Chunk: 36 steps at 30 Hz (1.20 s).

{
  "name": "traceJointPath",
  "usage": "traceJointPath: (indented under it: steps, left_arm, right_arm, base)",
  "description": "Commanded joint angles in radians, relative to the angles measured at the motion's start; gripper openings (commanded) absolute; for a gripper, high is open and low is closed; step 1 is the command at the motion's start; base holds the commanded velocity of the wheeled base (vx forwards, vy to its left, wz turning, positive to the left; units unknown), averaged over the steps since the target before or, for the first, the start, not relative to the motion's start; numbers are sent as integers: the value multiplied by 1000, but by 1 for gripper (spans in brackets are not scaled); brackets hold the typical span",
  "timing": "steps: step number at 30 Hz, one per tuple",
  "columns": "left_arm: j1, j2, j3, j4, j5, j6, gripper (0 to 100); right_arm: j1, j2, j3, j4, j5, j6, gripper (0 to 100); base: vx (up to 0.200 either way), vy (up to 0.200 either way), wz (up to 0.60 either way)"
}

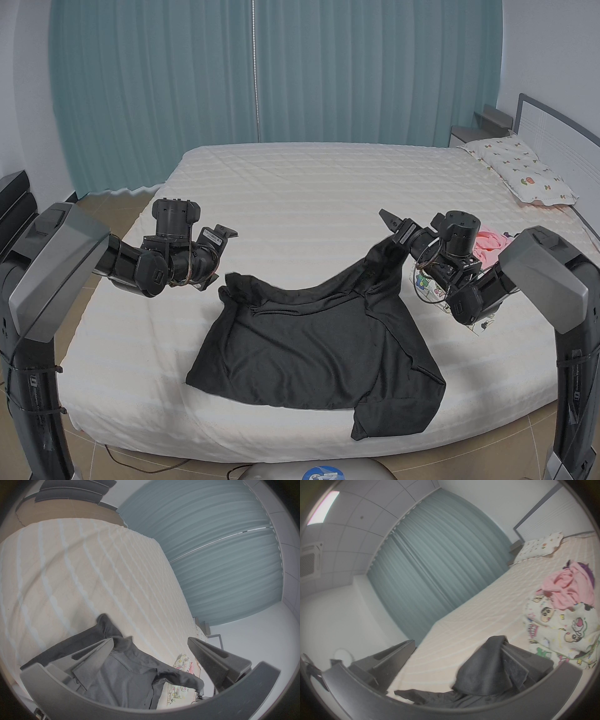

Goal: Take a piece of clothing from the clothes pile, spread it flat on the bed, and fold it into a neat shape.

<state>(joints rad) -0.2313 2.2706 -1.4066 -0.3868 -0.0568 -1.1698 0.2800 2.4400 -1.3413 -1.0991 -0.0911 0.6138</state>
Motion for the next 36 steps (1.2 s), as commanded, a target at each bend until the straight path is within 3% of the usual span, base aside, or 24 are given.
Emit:
traceJointPath:
  steps: [1,5,6,7,11,15,20,22,25,28,32,36]
  left_arm:
    - [20,40,-9,2,5,1,100]
    - [32,36,1,9,5,2,100]
    - [38,26,24,13,2,4,100]
    - [38,10,52,13,0,7,100]
    - [38,-71,184,-3,-35,36,100]
    - [46,-140,291,-18,-98,45,100]
    - [61,-192,443,-89,-153,42,100]
    - [63,-197,528,-158,-172,42,100]
    - [61,-197,609,-245,-176,41,100]
    - [56,-197,676,-308,-176,42,100]
    - [49,-201,736,-323,-173,68,100]
    - [47,-204,776,-320,-172,140,100]
  right_arm:
    - [-27,142,-99,76,-99,-29,100]
    - [-53,136,-78,88,-121,-98,100]
    - [-68,120,-15,87,-114,-181,100]
    - [-73,99,27,84,-108,-210,100]
    - [-70,28,149,64,-32,-210,100]
    - [-105,11,54,47,-30,-204,100]
    - [-131,48,-127,39,-111,-114,100]
    - [-128,50,-173,30,-108,-13,100]
    - [-120,44,-156,50,-93,49,100]
    - [-124,17,-68,91,-67,17,100]
    - [-124,-64,143,91,25,-17,100]
    - [-102,-151,412,18,71,-43,100]
  base:
    - [0,0,0]
    - [0,0,0]
    - [0,0,0]
    - [0,0,0]
    - [0,0,0]
    - [0,0,0]
    - [0,0,0]
    - [0,0,0]
    - [0,0,0]
    - [0,0,0]
    - [0,0,0]
    - [0,0,0]
